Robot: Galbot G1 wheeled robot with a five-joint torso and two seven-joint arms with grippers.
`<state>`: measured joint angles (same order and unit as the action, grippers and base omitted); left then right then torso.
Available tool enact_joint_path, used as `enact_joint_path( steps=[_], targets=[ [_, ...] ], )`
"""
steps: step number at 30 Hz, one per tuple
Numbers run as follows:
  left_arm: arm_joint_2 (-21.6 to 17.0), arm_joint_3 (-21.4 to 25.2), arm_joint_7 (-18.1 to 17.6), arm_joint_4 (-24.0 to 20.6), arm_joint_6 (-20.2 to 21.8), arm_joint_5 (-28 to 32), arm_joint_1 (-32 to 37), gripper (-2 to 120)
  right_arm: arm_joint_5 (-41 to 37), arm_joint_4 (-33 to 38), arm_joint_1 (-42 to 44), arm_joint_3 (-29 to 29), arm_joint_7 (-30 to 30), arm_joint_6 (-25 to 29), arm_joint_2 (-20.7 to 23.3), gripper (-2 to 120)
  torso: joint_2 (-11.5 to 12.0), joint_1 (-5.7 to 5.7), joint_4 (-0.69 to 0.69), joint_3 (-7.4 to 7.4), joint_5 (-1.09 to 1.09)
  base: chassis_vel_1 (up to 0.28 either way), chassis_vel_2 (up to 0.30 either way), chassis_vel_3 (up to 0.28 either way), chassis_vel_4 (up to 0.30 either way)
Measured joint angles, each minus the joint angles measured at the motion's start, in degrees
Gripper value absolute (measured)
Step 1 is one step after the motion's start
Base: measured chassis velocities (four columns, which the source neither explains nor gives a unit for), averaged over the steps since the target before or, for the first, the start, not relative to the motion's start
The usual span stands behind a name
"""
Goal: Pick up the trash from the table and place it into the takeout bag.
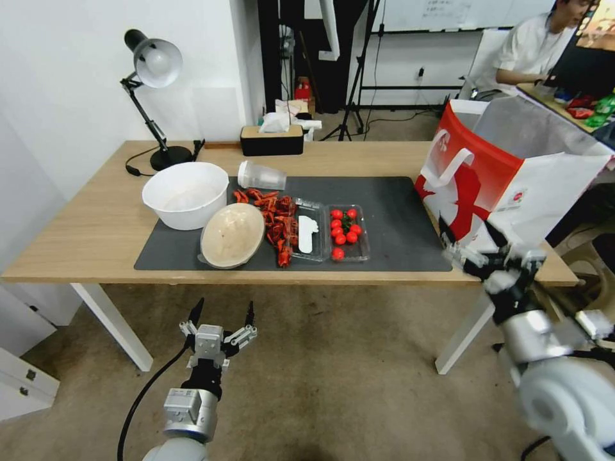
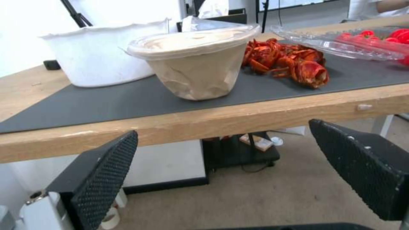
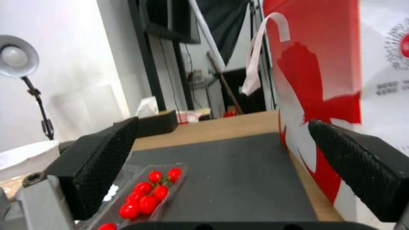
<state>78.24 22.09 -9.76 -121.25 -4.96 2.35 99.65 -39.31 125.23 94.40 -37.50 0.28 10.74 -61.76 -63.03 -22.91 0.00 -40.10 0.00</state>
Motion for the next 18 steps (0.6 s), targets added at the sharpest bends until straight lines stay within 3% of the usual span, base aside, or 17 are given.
enact_joint_path(
  steps=[8,18],
  targets=[
    [-0.1,-0.6,0.0,-0.3,0.5,0.1,0.3,100,5.0,-4.2,4.6,2.2,4.7,4.6,-6.4,100,0.0,0.00,0.01,-0.01,0.01,0.000,0.000,0.000,0.000],
    [-0.2,-0.5,0.0,0.1,0.3,0.2,0.3,100,9.0,-6.5,5.6,4.7,4.5,5.3,-9.4,100,0.0,-0.01,0.01,0.00,0.00,0.000,0.000,0.000,0.000]
  ],
)
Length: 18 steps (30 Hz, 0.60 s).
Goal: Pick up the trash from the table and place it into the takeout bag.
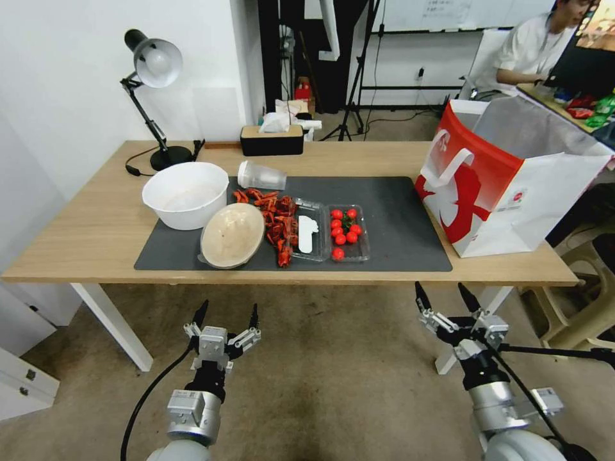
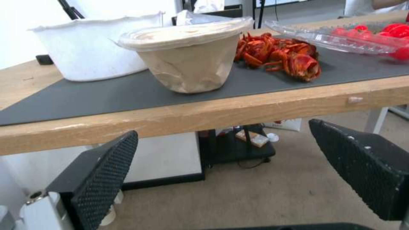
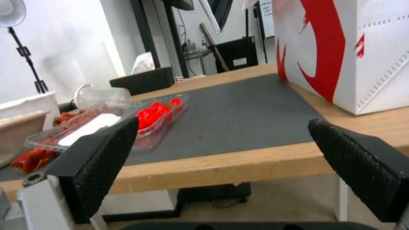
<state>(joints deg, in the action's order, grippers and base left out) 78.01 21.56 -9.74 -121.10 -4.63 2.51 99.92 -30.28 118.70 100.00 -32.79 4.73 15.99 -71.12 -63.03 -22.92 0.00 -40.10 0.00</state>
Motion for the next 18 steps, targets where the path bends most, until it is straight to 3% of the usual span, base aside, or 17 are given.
enact_joint_path(
  steps=[18],
  targets=[
    [0.0,0.6,0.2,0.4,-0.3,0.9,-0.6,100,2.0,-0.1,0.5,1.1,-1.3,-0.3,-1.5,100,0.0,0.00,0.00,0.00,0.00,0.000,0.000,0.000,0.000]
  ],
)
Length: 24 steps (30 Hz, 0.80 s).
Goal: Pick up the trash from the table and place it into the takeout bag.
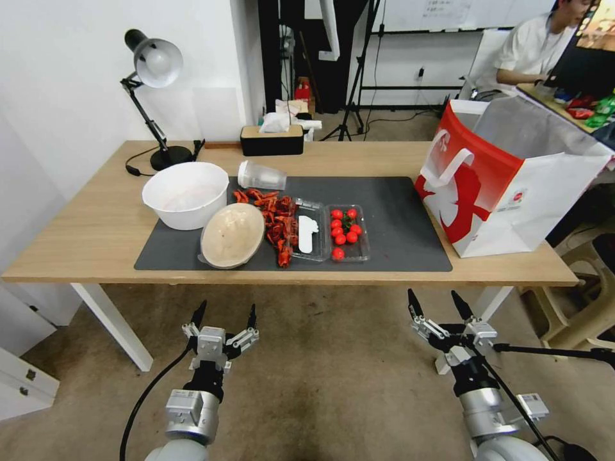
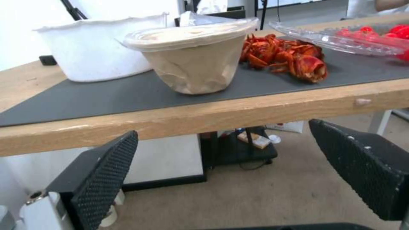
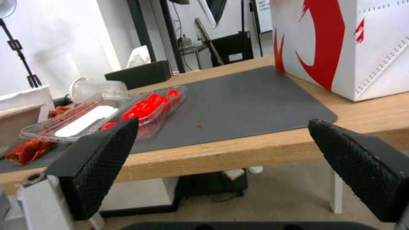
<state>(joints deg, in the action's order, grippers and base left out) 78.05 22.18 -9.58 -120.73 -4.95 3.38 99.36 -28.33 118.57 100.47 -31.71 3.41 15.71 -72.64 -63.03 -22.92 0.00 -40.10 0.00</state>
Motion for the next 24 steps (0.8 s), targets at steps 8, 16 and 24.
enact_joint_path(
  steps=[8,16,24],
  targets=[
    [-1.7,2.4,-0.1,-2.6,4.0,9.2,-2.4,100,0.7,0.5,0.0,0.7,0.0,-0.5,-1.0,100,0.0,0.00,0.00,0.00,-0.01,0.000,0.000,0.000,0.000],
    [-5.3,8.2,-3.9,-8.5,14.8,30.7,-5.8,100,1.6,0.6,-0.1,1.3,-0.2,-0.7,-1.7,100,0.0,0.00,0.00,0.00,0.00,0.000,0.000,0.000,0.000],
    [-7.7,11.4,-13.5,-13.6,28.4,58.9,-11.5,100,2.0,0.4,-0.2,1.6,-0.3,-0.7,-2.6,100,0.0,0.00,0.00,0.00,0.00,0.000,0.000,0.000,0.000]
  ],
)
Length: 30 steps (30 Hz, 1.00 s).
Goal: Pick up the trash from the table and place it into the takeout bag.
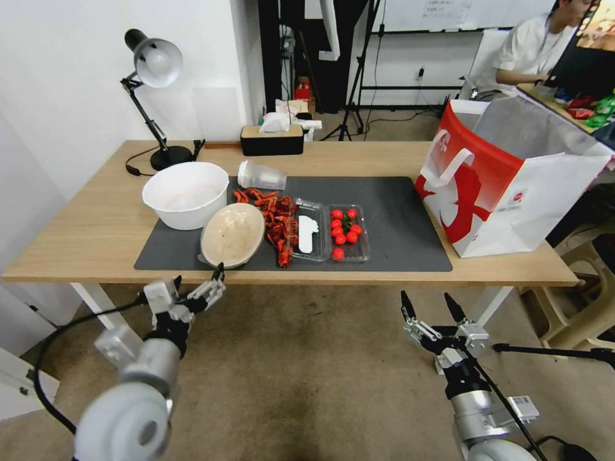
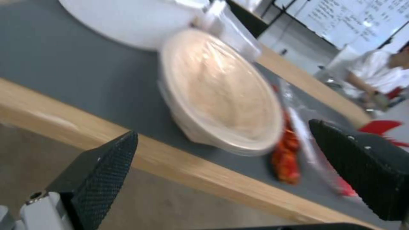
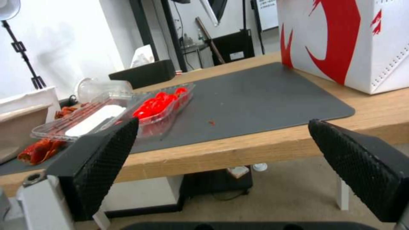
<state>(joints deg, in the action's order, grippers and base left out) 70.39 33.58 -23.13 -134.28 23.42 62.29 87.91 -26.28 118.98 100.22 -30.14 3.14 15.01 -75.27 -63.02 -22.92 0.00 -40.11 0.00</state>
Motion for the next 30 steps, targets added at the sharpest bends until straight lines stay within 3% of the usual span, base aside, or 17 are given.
enact_joint_path(
  steps=[4,8,30],
  targets=[
    [-0.8,0.4,-5.3,0.3,3.1,10.5,-4.3,100,0.1,0.0,0.0,-0.3,-0.2,0.0,-0.1,100,0.0,0.00,0.00,0.00,0.01,0.000,0.000,0.000,0.000],
    [-1.4,0.4,-8.1,2.3,3.8,16.9,-7.2,100,0.4,0.0,0.3,-0.7,-0.4,0.0,-0.1,100,0.0,0.00,0.00,0.00,0.00,0.000,0.000,0.000,0.000],
    [-2.3,0.4,-12.4,6.2,3.3,24.6,-10.6,100,0.7,0.5,0.3,-0.2,-0.9,-0.1,1.1,100,0.0,0.00,0.00,0.00,0.00,0.000,0.000,0.000,0.000]
  ],
)
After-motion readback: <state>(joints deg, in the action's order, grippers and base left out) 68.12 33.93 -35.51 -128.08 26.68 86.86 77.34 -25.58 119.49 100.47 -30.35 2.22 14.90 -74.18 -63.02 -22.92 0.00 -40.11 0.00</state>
